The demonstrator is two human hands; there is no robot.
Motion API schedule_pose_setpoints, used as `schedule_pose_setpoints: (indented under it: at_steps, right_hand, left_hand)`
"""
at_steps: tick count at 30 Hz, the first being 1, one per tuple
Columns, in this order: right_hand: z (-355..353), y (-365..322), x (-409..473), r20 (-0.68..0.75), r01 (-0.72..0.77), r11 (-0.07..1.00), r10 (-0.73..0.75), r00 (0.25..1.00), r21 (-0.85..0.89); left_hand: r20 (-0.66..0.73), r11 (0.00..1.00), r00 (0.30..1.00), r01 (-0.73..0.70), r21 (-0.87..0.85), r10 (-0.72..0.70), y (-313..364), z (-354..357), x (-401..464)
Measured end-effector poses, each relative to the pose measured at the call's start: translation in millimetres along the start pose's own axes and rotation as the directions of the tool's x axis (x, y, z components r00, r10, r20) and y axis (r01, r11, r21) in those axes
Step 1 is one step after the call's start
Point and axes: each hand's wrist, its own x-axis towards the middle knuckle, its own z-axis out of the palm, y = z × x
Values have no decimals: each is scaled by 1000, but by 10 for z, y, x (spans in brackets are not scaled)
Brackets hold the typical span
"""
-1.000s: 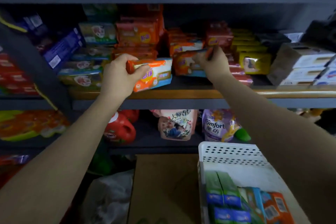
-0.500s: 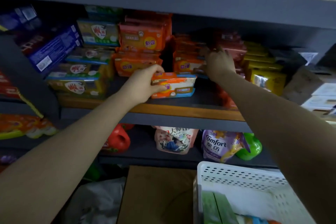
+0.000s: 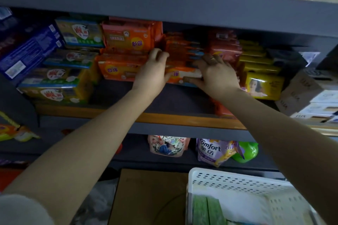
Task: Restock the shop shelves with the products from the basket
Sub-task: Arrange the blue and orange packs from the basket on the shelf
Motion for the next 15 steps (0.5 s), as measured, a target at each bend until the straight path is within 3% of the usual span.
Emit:
schedule_pose_setpoints:
  at_steps: [2, 5, 8, 12, 15]
  right_hand:
    - [19, -34, 62, 23, -27, 998, 28, 999, -49]
    - [-36, -65, 133, 100, -88, 992, 97, 990, -88]
    - [-122, -136, 64, 111, -84, 989, 98, 989, -123]
    - [-406, 28, -520, -158, -134, 989, 121, 980, -70]
    - [-502, 302, -1370, -138, -211, 976, 216, 967, 52]
  left_hand:
    - [-15, 992, 997, -71, 102, 73, -60, -132, -169]
    - [-25, 934, 952, -295, 201, 306, -102, -313, -488]
    - [72, 846, 892, -447, 289, 447, 11, -315, -815]
    - [212, 783, 805, -590, 196, 554, 366, -242, -1199]
    - [304, 759, 747, -643, 102, 592, 650, -67, -1437]
